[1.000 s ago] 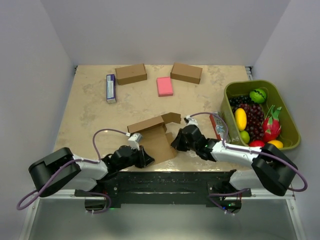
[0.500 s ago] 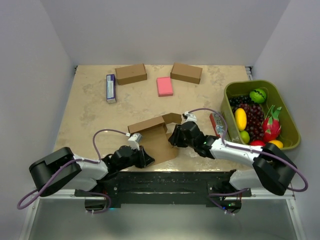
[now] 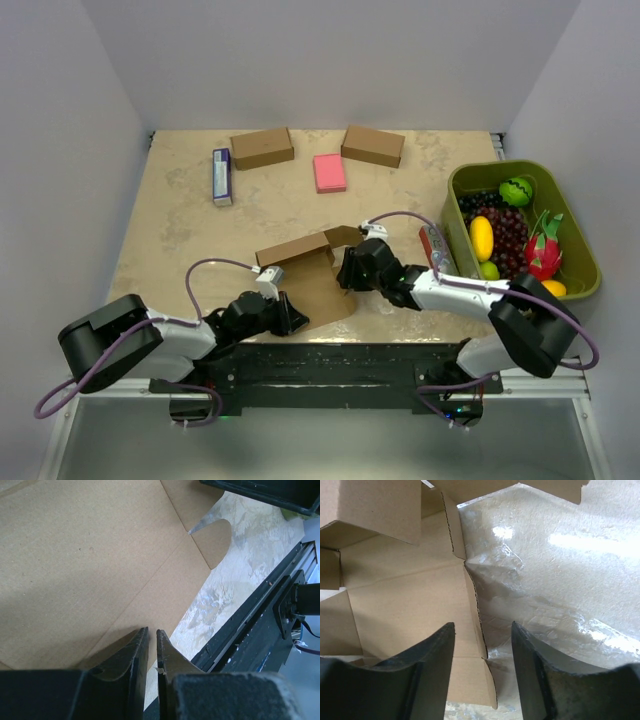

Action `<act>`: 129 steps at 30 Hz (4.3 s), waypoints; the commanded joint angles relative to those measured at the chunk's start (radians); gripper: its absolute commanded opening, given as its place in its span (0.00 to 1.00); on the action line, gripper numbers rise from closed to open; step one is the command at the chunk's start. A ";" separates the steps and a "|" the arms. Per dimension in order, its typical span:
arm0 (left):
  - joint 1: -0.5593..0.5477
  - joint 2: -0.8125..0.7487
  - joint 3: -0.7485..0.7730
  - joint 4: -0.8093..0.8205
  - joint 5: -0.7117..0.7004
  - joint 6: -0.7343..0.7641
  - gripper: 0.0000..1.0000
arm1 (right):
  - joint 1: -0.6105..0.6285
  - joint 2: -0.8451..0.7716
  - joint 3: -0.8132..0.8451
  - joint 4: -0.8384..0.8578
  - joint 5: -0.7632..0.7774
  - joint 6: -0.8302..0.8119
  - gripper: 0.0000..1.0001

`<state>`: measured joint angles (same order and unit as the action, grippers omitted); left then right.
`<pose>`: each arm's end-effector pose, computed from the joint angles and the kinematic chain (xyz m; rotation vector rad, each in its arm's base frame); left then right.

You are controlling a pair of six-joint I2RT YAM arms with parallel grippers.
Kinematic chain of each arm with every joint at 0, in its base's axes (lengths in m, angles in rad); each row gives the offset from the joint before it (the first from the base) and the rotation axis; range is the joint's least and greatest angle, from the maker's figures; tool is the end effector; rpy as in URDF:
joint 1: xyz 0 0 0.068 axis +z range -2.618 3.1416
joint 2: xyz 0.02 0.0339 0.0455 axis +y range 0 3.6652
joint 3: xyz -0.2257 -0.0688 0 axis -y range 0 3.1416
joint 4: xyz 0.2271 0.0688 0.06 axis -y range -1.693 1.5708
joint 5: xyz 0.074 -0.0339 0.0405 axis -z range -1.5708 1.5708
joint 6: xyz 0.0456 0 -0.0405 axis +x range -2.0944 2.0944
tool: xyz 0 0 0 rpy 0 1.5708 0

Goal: Fold the paper box

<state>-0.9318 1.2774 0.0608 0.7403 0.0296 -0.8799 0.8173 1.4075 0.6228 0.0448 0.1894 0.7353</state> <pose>0.1158 -0.1582 0.0825 0.0788 2.2529 -1.1015 0.1938 0.1940 0.1381 0.0021 2.3645 0.5700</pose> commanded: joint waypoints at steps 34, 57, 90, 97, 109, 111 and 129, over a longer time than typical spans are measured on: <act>-0.007 0.051 -0.033 0.008 -0.008 0.001 0.17 | 0.151 0.223 0.163 0.014 0.051 -0.073 0.27; -0.007 0.051 -0.038 -0.001 -0.011 -0.002 0.16 | 0.136 -0.016 0.337 -0.365 0.177 -0.169 0.78; -0.007 0.079 -0.019 0.001 -0.004 0.002 0.16 | -0.268 0.185 0.531 -0.335 -0.352 -0.659 0.17; -0.007 0.099 -0.009 0.004 0.007 0.007 0.15 | -0.184 0.191 0.516 -0.367 -0.355 -0.593 0.16; -0.007 0.106 0.000 0.008 0.013 0.018 0.15 | -0.121 0.171 0.485 -0.359 -0.348 -0.496 0.17; -0.007 0.100 0.017 -0.015 0.004 0.031 0.15 | -0.116 0.166 0.479 -0.355 -0.341 -0.478 0.17; -0.007 -0.125 0.240 -0.350 -0.026 0.160 0.46 | -0.106 0.180 0.433 -0.345 -0.170 -0.421 0.00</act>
<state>-0.9329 1.2396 0.2066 0.5194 0.0345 -0.7921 0.7025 1.5963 1.0649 -0.2955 -0.0349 0.2962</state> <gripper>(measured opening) 0.375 0.016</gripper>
